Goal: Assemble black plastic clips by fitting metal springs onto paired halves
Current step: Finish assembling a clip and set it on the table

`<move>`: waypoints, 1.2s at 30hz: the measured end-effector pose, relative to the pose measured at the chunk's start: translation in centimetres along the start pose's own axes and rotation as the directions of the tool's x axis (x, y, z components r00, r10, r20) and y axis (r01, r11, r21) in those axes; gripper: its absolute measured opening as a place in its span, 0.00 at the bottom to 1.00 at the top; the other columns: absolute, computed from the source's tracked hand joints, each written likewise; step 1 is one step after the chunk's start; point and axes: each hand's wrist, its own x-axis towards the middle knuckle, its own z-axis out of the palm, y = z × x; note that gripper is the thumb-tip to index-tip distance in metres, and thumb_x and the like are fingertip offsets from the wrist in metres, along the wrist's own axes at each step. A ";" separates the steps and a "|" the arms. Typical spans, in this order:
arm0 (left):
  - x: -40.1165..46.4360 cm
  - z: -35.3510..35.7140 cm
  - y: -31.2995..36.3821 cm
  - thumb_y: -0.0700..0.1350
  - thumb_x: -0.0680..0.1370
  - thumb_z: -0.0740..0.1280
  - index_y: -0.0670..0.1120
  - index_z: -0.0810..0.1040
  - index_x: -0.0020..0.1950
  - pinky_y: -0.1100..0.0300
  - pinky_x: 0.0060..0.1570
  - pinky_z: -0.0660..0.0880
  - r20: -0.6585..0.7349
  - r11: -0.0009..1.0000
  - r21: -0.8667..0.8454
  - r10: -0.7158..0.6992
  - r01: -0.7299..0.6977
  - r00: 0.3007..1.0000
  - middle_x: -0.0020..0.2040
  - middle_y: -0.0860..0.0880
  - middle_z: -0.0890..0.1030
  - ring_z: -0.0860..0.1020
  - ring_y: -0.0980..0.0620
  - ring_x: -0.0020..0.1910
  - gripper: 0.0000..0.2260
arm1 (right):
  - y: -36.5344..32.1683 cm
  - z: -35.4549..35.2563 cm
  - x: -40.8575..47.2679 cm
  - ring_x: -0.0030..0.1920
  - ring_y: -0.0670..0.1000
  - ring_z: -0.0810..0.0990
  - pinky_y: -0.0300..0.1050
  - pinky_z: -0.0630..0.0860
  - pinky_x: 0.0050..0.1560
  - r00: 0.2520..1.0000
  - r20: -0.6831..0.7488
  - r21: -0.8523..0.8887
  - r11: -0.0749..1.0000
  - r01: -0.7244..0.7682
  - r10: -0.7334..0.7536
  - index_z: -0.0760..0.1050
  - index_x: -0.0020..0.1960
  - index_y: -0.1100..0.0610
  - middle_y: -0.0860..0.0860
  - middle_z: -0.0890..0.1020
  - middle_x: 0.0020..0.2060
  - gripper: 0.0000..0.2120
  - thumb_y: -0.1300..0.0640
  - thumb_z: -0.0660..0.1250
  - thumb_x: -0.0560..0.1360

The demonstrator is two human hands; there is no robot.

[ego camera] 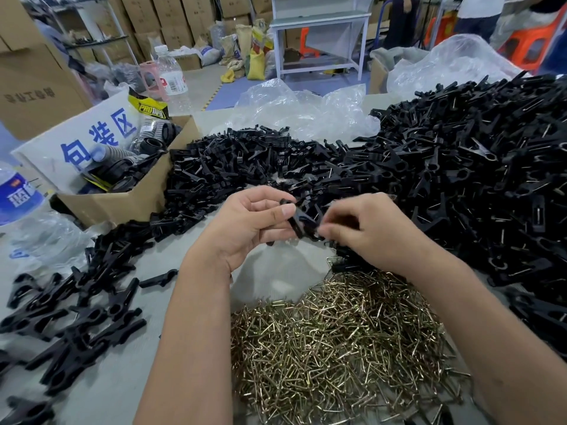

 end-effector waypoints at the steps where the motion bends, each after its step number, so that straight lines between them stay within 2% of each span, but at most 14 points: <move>1: 0.0 -0.3 -0.1 0.38 0.69 0.75 0.40 0.82 0.50 0.59 0.40 0.84 -0.027 1.000 -0.004 0.007 -0.007 1.000 0.37 0.46 0.85 0.86 0.49 0.38 0.11 | 0.0 -0.2 -0.1 0.38 0.42 0.82 0.40 0.78 0.42 0.997 0.074 -0.146 0.989 0.003 0.008 0.85 0.45 0.48 0.42 0.84 0.36 0.05 0.48 0.74 0.77; 3: 0.0 -0.7 -0.1 0.38 0.68 0.75 0.40 0.82 0.48 0.58 0.41 0.84 -0.083 0.999 -0.030 0.015 -0.018 0.996 0.38 0.45 0.83 0.86 0.50 0.38 0.10 | -0.2 -0.5 -0.2 0.43 0.42 0.80 0.45 0.79 0.49 0.979 0.195 -0.262 0.965 -0.013 0.066 0.85 0.45 0.47 0.42 0.82 0.40 0.04 0.48 0.76 0.76; 4: 0.0 -0.8 -0.1 0.38 0.67 0.76 0.41 0.83 0.47 0.58 0.41 0.84 -0.115 0.999 -0.047 0.014 -0.020 0.993 0.43 0.39 0.80 0.86 0.48 0.39 0.09 | -0.5 -0.5 -0.3 0.43 0.41 0.79 0.45 0.79 0.51 0.969 0.229 -0.300 0.954 -0.019 0.092 0.84 0.44 0.47 0.41 0.81 0.41 0.04 0.49 0.77 0.75; 7: 0.1 -0.8 -0.1 0.39 0.65 0.78 0.45 0.86 0.43 0.60 0.40 0.83 -0.180 0.999 -0.044 0.017 -0.026 0.984 0.57 0.36 0.74 0.86 0.47 0.40 0.08 | -1.2 -0.3 -0.1 0.45 0.42 0.79 0.46 0.80 0.51 0.948 0.278 -0.384 0.923 -0.039 0.156 0.82 0.41 0.47 0.43 0.81 0.42 0.06 0.49 0.78 0.74; 11: 0.3 -0.9 -0.3 0.39 0.64 0.78 0.43 0.86 0.48 0.64 0.41 0.81 -0.208 0.997 -0.057 0.043 -0.056 0.977 0.49 0.38 0.80 0.82 0.51 0.40 0.13 | -1.4 -0.2 -0.2 0.47 0.43 0.79 0.46 0.79 0.53 0.936 0.305 -0.351 0.934 -0.062 0.176 0.82 0.40 0.48 0.43 0.82 0.44 0.07 0.50 0.77 0.76; 13: 0.4 -1.0 -0.4 0.38 0.64 0.78 0.42 0.86 0.50 0.63 0.44 0.82 -0.202 0.995 -0.051 0.074 -0.085 0.977 0.42 0.43 0.85 0.84 0.50 0.41 0.15 | -1.3 -0.5 -0.5 0.47 0.42 0.79 0.43 0.78 0.50 0.941 0.302 -0.289 0.955 -0.063 0.154 0.81 0.41 0.47 0.41 0.81 0.43 0.07 0.51 0.75 0.77; 15: 0.5 -1.1 -0.5 0.37 0.62 0.79 0.42 0.86 0.48 0.60 0.47 0.82 -0.196 0.993 -0.030 0.109 -0.117 0.974 0.39 0.46 0.84 0.84 0.49 0.41 0.15 | -1.0 -0.8 -0.5 0.43 0.42 0.81 0.40 0.77 0.45 0.969 0.218 -0.178 0.981 -0.080 0.118 0.79 0.42 0.46 0.42 0.83 0.40 0.07 0.52 0.73 0.79; 17: 0.4 -1.1 -0.5 0.38 0.60 0.82 0.45 0.86 0.44 0.53 0.53 0.83 -0.189 0.987 0.040 0.157 -0.152 0.969 0.39 0.46 0.82 0.81 0.46 0.44 0.15 | -0.8 -0.7 -0.2 0.38 0.43 0.82 0.38 0.78 0.40 0.992 0.043 0.082 0.989 -0.120 0.116 0.79 0.44 0.47 0.45 0.85 0.38 0.06 0.55 0.72 0.80; 20: 0.3 -0.8 -0.4 0.38 0.59 0.84 0.50 0.86 0.40 0.45 0.60 0.80 -0.139 0.968 0.154 0.222 -0.200 0.965 0.46 0.42 0.83 0.79 0.42 0.50 0.15 | -1.0 0.2 0.0 0.31 0.44 0.79 0.36 0.74 0.32 0.944 -0.205 0.540 0.834 -0.113 0.260 0.84 0.49 0.51 0.50 0.87 0.36 0.06 0.61 0.73 0.79; 22: 0.3 -0.5 -0.3 0.39 0.58 0.84 0.51 0.86 0.39 0.51 0.53 0.82 -0.090 0.958 0.167 0.251 -0.234 0.964 0.44 0.45 0.84 0.83 0.48 0.48 0.14 | -1.2 0.8 0.0 0.31 0.43 0.78 0.35 0.73 0.31 0.899 -0.274 0.649 0.756 -0.089 0.341 0.87 0.49 0.53 0.53 0.87 0.36 0.06 0.63 0.73 0.78; 24: 0.2 -0.2 -0.4 0.41 0.57 0.84 0.50 0.86 0.39 0.56 0.49 0.82 -0.047 0.954 0.164 0.263 -0.252 0.964 0.40 0.48 0.85 0.84 0.51 0.44 0.15 | -1.4 1.3 0.0 0.31 0.42 0.80 0.33 0.73 0.31 0.886 -0.285 0.688 0.721 -0.075 0.365 0.87 0.47 0.55 0.54 0.87 0.35 0.05 0.63 0.74 0.77; 29: 0.2 0.3 -0.4 0.33 0.61 0.83 0.49 0.85 0.40 0.52 0.48 0.83 -0.004 0.946 0.193 0.267 -0.261 0.964 0.43 0.37 0.78 0.81 0.43 0.45 0.15 | -1.7 2.2 0.3 0.30 0.43 0.79 0.34 0.72 0.31 0.876 -0.283 0.656 0.746 -0.120 0.390 0.87 0.42 0.54 0.49 0.85 0.31 0.04 0.61 0.78 0.74; 34: 0.1 0.7 -0.3 0.35 0.60 0.80 0.44 0.81 0.42 0.53 0.44 0.82 0.021 0.943 0.226 0.246 -0.244 0.969 0.38 0.48 0.85 0.84 0.48 0.40 0.14 | -2.0 2.5 0.1 0.29 0.44 0.80 0.41 0.75 0.33 0.839 -0.359 0.605 0.786 -0.125 0.409 0.87 0.39 0.50 0.47 0.85 0.30 0.05 0.57 0.78 0.73; 36: 0.1 0.8 -0.3 0.36 0.60 0.81 0.45 0.82 0.40 0.46 0.44 0.81 0.007 0.943 0.242 0.235 -0.229 0.972 0.38 0.47 0.85 0.83 0.45 0.40 0.14 | -2.1 2.6 0.0 0.30 0.45 0.81 0.47 0.78 0.35 0.812 -0.405 0.578 0.806 -0.128 0.420 0.87 0.39 0.49 0.47 0.85 0.31 0.04 0.55 0.78 0.72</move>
